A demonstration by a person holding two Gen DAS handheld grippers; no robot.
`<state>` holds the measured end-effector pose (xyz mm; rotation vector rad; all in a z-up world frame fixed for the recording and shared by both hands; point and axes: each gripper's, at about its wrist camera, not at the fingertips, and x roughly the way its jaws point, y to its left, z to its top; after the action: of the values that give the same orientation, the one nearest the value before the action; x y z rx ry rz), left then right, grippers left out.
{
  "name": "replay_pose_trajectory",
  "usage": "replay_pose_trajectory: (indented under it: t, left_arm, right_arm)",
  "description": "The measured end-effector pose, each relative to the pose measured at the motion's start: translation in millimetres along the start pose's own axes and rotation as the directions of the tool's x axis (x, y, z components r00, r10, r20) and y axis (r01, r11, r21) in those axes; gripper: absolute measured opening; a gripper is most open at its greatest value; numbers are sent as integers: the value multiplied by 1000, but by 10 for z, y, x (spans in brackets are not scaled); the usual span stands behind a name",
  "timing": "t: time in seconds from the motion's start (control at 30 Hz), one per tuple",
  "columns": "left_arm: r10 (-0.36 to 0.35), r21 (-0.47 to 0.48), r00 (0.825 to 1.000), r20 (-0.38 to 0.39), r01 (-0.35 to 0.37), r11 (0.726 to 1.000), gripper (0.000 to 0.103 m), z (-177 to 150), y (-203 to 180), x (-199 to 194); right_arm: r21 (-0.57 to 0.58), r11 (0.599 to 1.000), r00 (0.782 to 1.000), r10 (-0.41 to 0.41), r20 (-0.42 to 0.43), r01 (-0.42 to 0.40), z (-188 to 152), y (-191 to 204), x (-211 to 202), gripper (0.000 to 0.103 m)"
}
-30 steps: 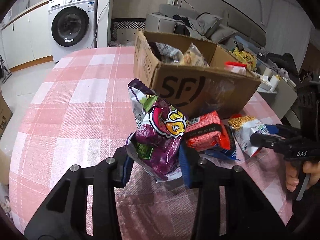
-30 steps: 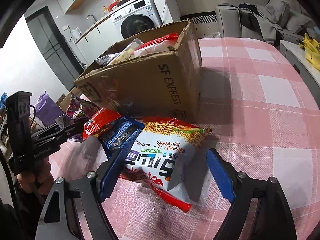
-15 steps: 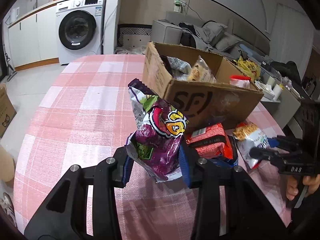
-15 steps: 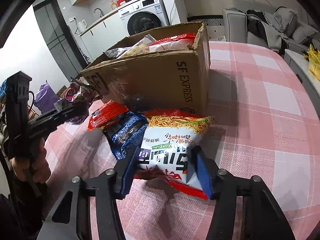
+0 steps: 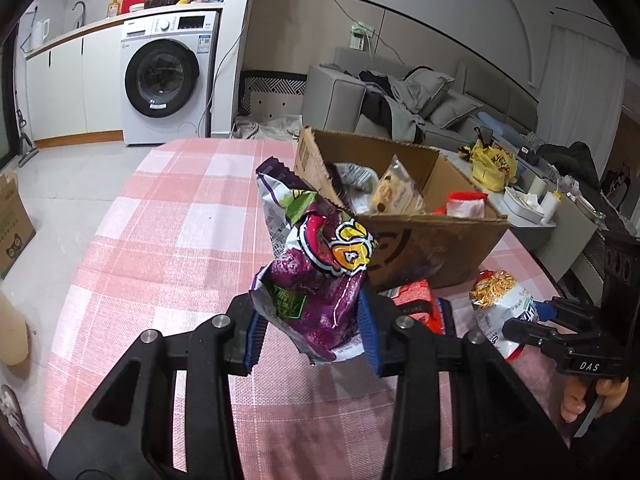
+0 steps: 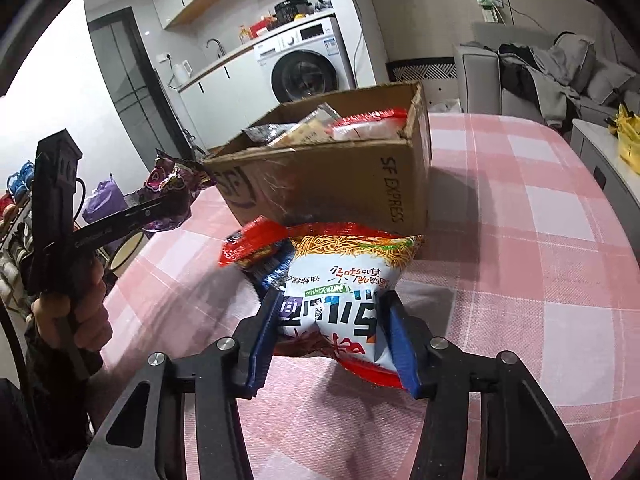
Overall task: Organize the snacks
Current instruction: 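Lift both bags toward the SF box opening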
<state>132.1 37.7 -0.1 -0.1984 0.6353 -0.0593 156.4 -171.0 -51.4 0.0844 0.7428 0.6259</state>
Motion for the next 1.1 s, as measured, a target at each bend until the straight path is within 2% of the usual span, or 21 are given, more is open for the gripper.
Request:
replay_pose_trajectory:
  t: [0.27,0.63,0.7,0.73,0.83,0.9,0.97,1.03,1.07,1.1]
  left_arm:
    - [-24,25,999,35,24,999,36,59,-110,-257]
    - [-63,38,996,71,60,997,37,182,-237,-541]
    - [-65,32,995,74,63,997,37,238,-250,-524]
    - [-68,28,995,76,66,997,37,259,-249,-526]
    - [-77,10,995,61,77,997,37,283,-285,-472]
    - [-79,12,996,48,79,997,37,285,-308,-417]
    - [-77,23,996,43,76,997,37,299,-319,-358]
    - [-76,26,996,38,75,997,37,296,-316,-361]
    - [-77,25,996,36,76,997,37,311,-327,-309]
    - [-80,26,996,35,79,997,37,315,-327,-306]
  right_arm:
    - [3,1000,998,31,62,-31,116,61,-232,51]
    - [-2,1000,985,-5,174,5,436,105,-632,51]
    - [2,1000,983,-3,185,2,494,105,-653,46]
    - [1,1000,982,-7,189,7,517,113,-662,35]
    - [-22,998,987,-51,155,55,526,137,-574,33]
    - [-16,999,992,-48,121,50,467,85,-496,34]
    - [-24,997,995,-67,77,69,383,64,-437,35]
    - [-19,998,997,-65,37,66,272,25,-379,51]
    - [-19,999,999,-45,27,46,216,15,-370,53]
    - [-27,999,999,-44,6,44,158,18,-341,61]
